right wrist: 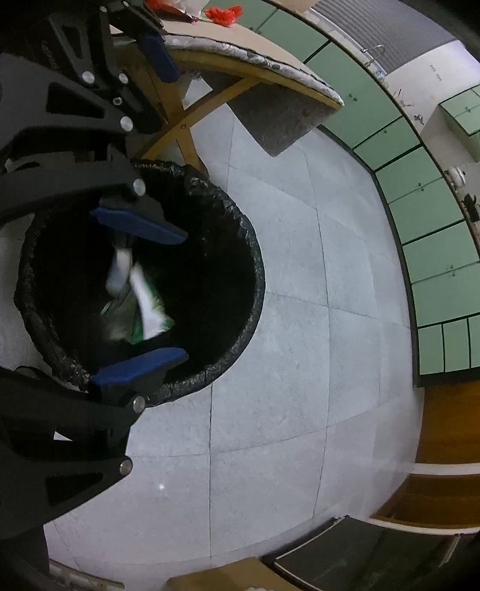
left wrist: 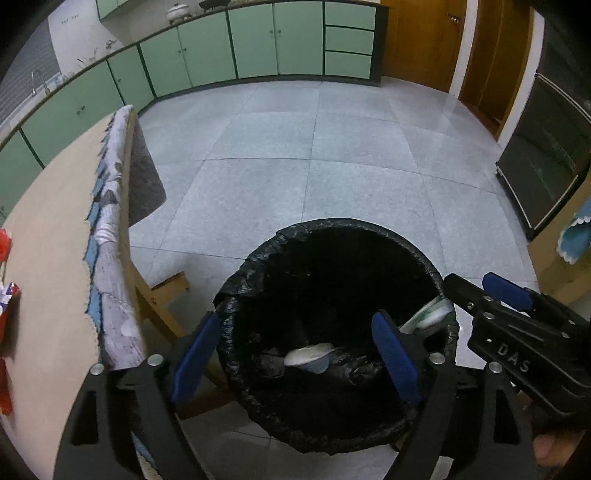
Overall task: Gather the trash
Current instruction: 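Carry the cup and packet over the black bin and release both, then return to the table and grasp the red paper hat with the right tool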
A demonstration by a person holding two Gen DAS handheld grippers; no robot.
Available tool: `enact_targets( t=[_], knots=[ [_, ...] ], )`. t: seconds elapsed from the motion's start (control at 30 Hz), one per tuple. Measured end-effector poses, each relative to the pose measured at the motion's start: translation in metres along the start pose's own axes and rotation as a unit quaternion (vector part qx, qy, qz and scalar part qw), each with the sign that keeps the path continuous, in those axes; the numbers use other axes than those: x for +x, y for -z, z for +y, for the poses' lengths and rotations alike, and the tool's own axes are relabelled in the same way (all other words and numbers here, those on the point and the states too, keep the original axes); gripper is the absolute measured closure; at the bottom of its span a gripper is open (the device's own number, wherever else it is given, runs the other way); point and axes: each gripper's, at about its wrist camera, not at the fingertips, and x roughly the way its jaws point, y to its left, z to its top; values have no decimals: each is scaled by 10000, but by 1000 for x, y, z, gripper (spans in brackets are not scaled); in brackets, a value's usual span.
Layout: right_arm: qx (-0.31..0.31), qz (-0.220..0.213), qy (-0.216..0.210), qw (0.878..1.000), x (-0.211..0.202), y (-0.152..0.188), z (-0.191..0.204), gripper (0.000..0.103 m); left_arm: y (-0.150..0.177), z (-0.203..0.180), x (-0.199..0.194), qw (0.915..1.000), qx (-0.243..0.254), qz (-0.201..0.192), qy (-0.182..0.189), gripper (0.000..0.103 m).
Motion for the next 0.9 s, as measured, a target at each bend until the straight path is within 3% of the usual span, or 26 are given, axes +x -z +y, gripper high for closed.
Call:
enact_targets(
  t=[0.33, 0.47, 0.57, 0.77, 0.9],
  knots=[
    [72, -205, 11, 9998, -29, -5, -4, 46, -5, 13, -13, 9997, -168, -137, 76, 19],
    [-114, -459, -63, 9989, -60, -2, 8, 46, 8, 36, -56, 9975, -458, -533, 80, 16],
    [-435, -661, -205, 9967, -87, 1, 24, 46, 29, 71, -94, 9934, -717, -871, -205, 14],
    [-1489, -971, -922, 9797, -133, 22, 104, 39, 94, 156, -162, 9753, -1464, -1312, -1011, 13],
    [-2164, -965, -1571, 9587, -144, 47, 176, 36, 150, 213, -205, 9507, -2063, -1590, -1684, 10]
  ],
)
